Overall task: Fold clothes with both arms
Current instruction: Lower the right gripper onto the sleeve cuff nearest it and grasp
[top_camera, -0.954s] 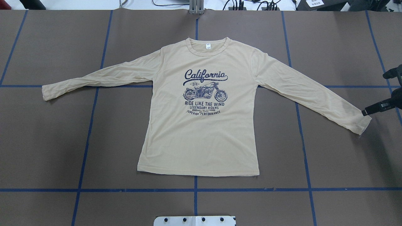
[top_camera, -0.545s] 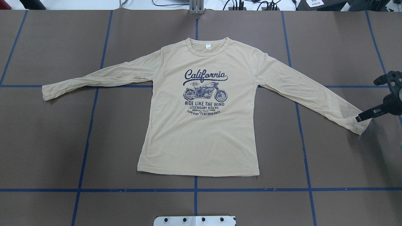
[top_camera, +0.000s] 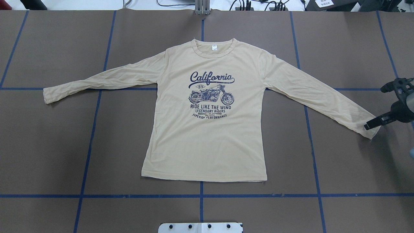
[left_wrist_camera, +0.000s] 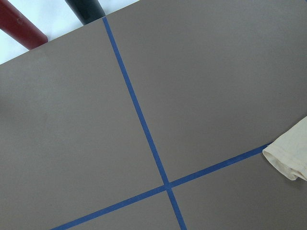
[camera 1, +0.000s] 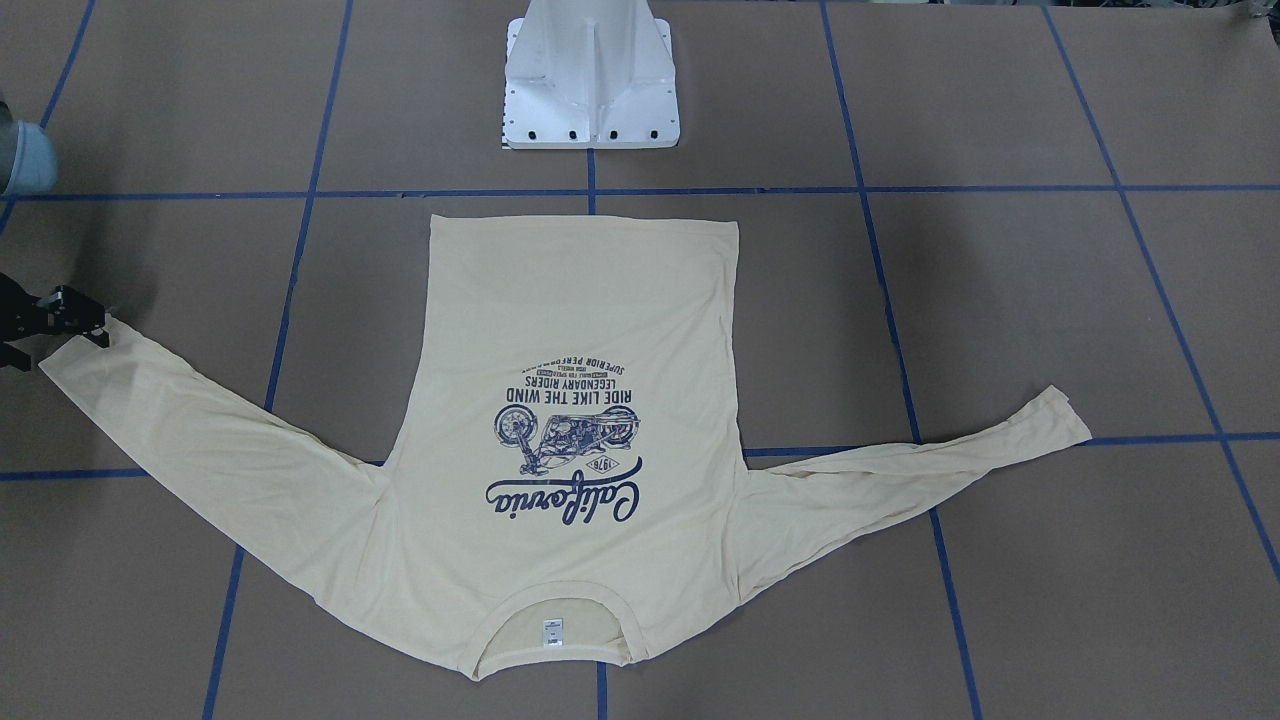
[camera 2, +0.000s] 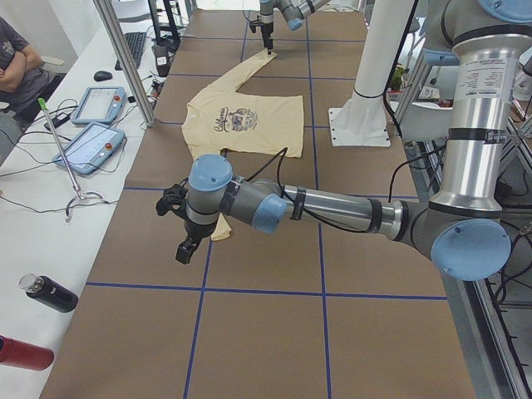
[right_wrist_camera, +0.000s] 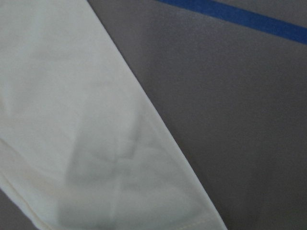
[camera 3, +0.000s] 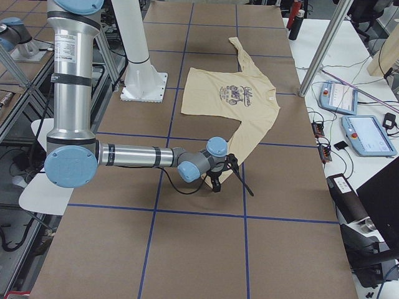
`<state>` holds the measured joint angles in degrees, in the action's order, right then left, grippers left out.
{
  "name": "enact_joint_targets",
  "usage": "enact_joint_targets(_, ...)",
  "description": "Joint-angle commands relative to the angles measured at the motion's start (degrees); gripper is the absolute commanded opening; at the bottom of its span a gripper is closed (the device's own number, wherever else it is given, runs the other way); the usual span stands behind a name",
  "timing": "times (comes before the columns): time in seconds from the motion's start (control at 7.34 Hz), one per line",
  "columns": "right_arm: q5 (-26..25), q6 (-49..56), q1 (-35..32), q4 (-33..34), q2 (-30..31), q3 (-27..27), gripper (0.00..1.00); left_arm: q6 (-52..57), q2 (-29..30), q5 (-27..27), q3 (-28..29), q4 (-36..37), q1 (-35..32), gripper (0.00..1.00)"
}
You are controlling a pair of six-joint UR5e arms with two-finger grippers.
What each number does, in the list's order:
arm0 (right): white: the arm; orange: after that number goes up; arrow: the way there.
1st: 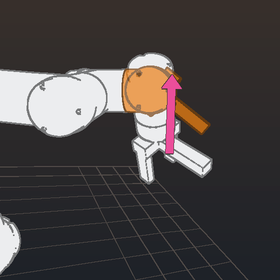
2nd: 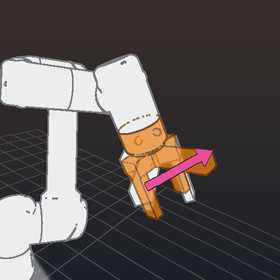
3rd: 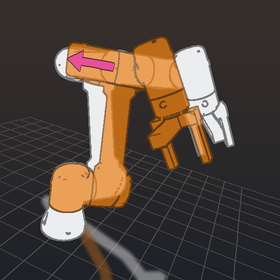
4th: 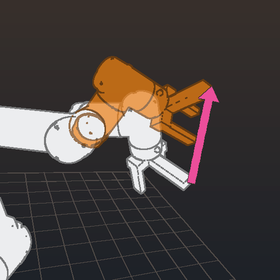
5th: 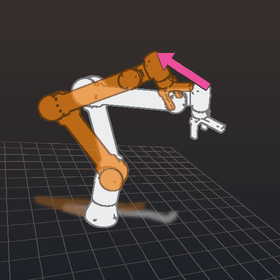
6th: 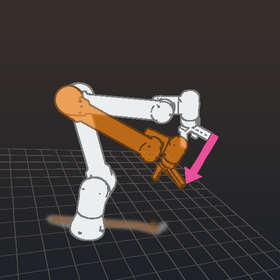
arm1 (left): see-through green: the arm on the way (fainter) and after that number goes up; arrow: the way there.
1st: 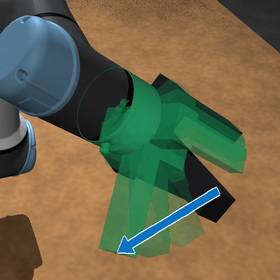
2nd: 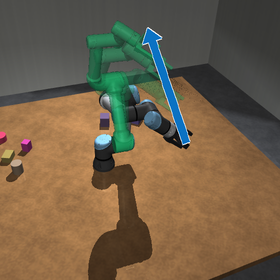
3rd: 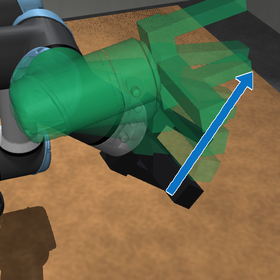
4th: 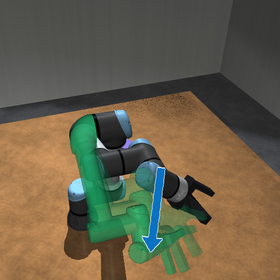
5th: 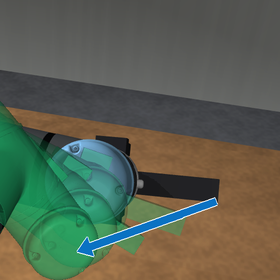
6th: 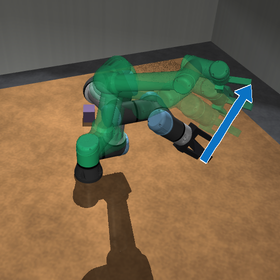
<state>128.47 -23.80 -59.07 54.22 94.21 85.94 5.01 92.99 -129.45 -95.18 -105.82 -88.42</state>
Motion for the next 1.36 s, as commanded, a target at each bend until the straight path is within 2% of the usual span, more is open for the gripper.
enact_joint_targets(0.0, -0.1, 0.1, 0.1, 0.0, 0.1, -0.8, 0.99, 0.1, -0.1, 0.0, -0.4, 0.0, 0.0, 1.00)
enact_joint_targets(0.14, 0.0, 0.0, 0.1, 0.0, 0.1, -0.8, 0.90, 0.0, -0.1, 0.0, -0.6, 0.1, -0.1, 1.00)
enact_joint_targets(0.41, 0.1, 0.0, 0.0, 0.0, 0.1, -0.7, 0.45, 0.0, -0.1, 0.0, -1.0, 0.3, -0.1, 1.00)
enact_joint_targets(0.54, 0.4, 0.0, 0.0, 0.0, 0.0, -0.4, 0.33, 0.0, -0.1, 0.0, -1.0, 0.4, -0.1, 1.00)
enact_joint_targets(0.82, 0.7, 0.1, -0.1, 0.0, -0.7, -0.1, 0.26, 0.0, -0.1, 0.0, -1.0, 0.4, -0.1, 1.00)
enact_joint_targets(1.23, 1.1, 0.1, -0.8, 0.0, -0.8, 0.4, 0.23, 0.0, -0.1, 0.0, -1.0, 0.5, -0.1, 1.00)
